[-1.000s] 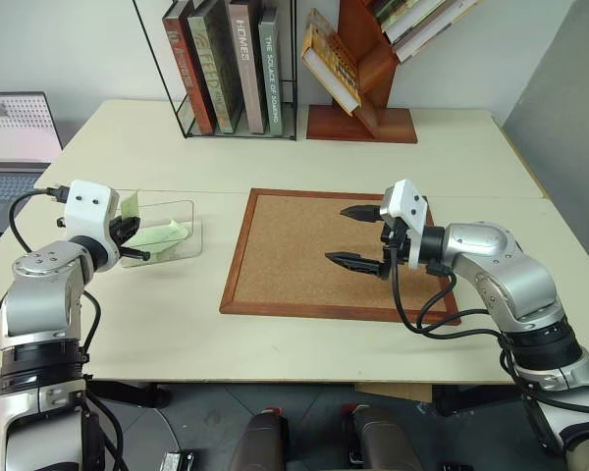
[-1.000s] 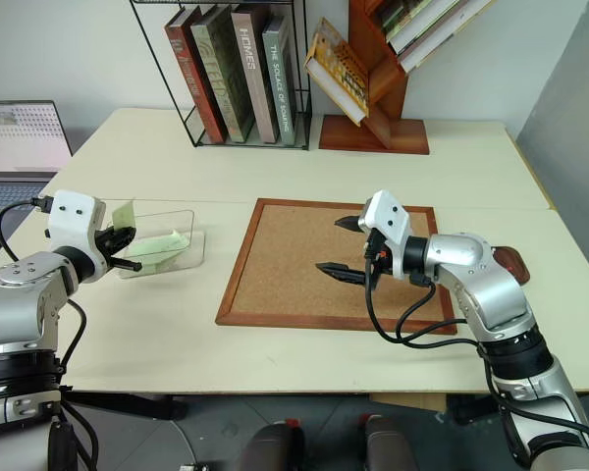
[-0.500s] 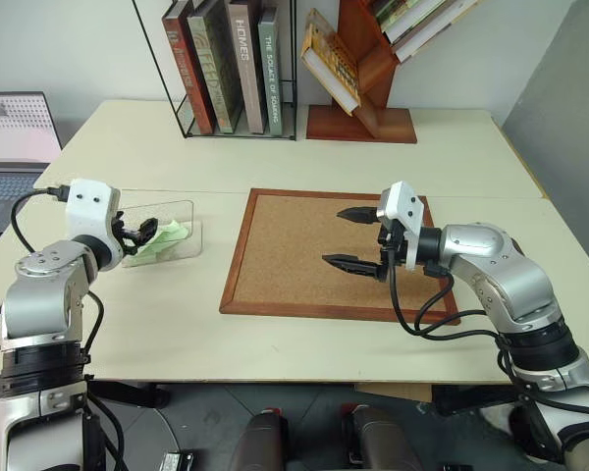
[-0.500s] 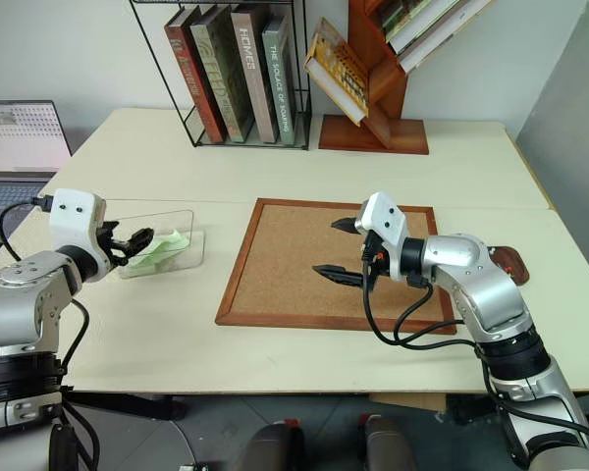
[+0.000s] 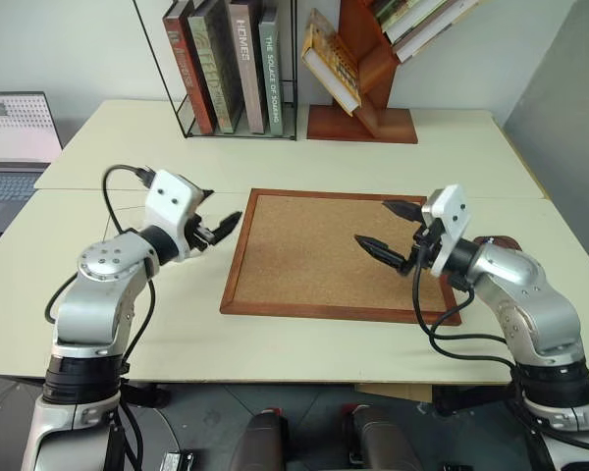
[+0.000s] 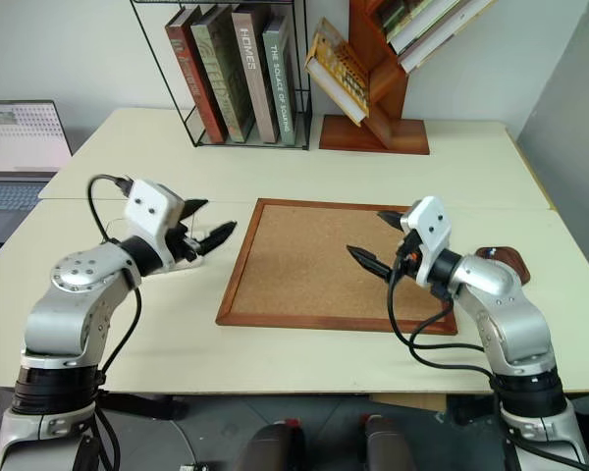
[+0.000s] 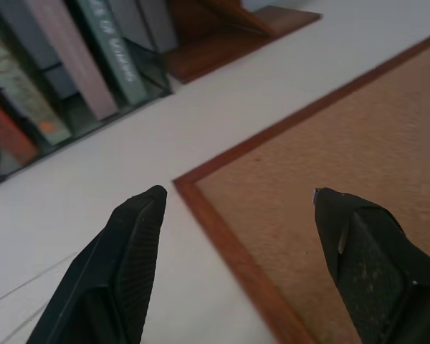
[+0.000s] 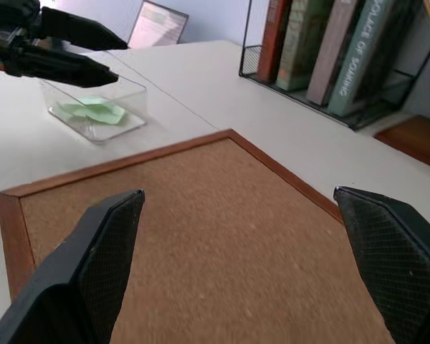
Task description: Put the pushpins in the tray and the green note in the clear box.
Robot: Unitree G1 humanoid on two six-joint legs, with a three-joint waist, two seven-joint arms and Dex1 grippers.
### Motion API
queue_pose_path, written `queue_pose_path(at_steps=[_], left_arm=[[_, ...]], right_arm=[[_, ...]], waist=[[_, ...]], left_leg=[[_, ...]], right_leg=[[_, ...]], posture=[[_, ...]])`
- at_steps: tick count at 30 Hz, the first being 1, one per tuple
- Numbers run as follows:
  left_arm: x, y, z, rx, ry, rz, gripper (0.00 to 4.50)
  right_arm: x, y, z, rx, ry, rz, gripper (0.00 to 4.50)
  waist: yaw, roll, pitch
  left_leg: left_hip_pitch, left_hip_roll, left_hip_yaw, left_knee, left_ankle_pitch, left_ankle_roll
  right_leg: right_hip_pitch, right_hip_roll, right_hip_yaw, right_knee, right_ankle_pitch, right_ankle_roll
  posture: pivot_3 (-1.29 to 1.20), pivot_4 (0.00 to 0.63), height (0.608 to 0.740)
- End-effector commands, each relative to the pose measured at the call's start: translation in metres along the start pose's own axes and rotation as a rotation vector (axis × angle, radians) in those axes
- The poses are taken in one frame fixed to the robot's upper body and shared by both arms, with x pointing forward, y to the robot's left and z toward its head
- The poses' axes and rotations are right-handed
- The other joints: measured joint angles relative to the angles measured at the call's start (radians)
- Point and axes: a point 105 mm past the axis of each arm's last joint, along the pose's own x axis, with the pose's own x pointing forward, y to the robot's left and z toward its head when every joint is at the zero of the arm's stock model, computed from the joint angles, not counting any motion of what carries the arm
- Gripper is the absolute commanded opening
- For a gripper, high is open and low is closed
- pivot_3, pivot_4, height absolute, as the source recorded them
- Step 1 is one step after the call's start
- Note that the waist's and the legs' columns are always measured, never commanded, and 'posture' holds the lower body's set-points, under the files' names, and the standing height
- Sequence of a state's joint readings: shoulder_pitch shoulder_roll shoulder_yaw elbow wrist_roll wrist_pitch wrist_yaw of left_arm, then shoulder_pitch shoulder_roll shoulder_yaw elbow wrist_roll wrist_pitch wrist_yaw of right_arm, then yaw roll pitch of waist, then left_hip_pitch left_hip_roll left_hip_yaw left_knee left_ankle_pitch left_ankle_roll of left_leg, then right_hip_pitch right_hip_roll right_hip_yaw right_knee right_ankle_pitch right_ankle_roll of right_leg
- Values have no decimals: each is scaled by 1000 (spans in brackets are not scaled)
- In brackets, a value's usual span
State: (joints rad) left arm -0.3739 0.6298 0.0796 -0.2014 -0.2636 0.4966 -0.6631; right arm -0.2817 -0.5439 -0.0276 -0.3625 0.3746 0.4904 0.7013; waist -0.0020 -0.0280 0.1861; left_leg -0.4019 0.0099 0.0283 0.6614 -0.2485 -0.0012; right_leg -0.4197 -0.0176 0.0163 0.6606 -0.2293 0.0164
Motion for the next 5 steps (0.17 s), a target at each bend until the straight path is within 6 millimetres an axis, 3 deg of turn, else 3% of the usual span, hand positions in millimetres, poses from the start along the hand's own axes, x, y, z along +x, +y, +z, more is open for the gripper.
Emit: queue_pose_path(at_steps=[1,5], left_arm=[[0,-21,7,6,-47,-113,3466],[-1,-28,2,-30,-46,-161,3466]], right_arm=[[-22,-7,-1,-43,18,-39,4500],[-29,-12,-9,-34,47,-65,4500]], waist=[[-1,0,0],[-10,0,0]], left_leg=[[0,0,1,0,0,0],[2,2,2,1,0,0]], right_leg=[[0,0,0,0,0,0],[0,0,-1,1,1,0]], posture=[[0,150,740],[0,150,740]])
